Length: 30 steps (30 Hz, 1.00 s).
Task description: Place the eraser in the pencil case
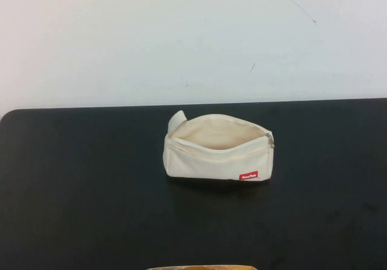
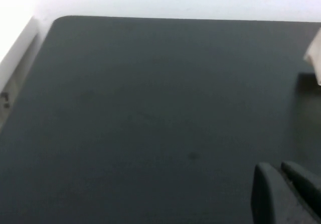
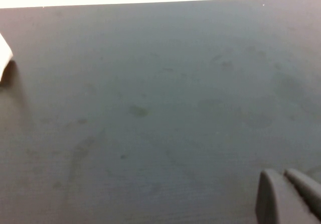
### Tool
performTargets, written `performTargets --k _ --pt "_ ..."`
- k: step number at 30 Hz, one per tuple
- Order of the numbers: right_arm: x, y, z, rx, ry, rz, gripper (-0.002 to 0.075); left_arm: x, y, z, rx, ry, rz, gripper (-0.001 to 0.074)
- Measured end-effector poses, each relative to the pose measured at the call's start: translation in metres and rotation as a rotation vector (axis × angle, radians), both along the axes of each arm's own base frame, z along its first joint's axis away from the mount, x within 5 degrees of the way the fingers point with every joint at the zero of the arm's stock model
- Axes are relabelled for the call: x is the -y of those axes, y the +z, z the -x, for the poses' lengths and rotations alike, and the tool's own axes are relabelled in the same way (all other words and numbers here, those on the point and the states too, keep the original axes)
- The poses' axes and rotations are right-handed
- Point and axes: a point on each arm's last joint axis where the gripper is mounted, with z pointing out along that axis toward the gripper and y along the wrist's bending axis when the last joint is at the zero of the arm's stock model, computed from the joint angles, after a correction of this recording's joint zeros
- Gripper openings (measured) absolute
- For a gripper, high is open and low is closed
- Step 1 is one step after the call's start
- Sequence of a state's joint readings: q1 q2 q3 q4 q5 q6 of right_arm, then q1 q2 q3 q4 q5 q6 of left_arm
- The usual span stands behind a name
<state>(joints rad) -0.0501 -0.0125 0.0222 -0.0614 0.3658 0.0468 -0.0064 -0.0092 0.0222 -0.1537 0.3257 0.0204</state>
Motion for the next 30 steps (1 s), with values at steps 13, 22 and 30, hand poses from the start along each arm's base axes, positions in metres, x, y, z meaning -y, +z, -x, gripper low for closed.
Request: performTargets --k 13,22,30 --pt "0.0000 0.0000 0.0000 0.000 0.000 0.000 -0.0001 -0.0036 -0.0003 0.0000 -0.003 0.036 -0.007 0.0000" --pt "0.0000 0.0000 0.0000 0.000 0.000 0.000 -0.0001 -0.0037 -0.0005 0.0002 -0.008 0.025 -0.047 -0.0001" --pt "0.0000 0.0000 0.0000 0.000 0.000 0.000 -0.0001 -0.0038 -0.0005 0.0002 -0.008 0.025 -0.049 0.0000"
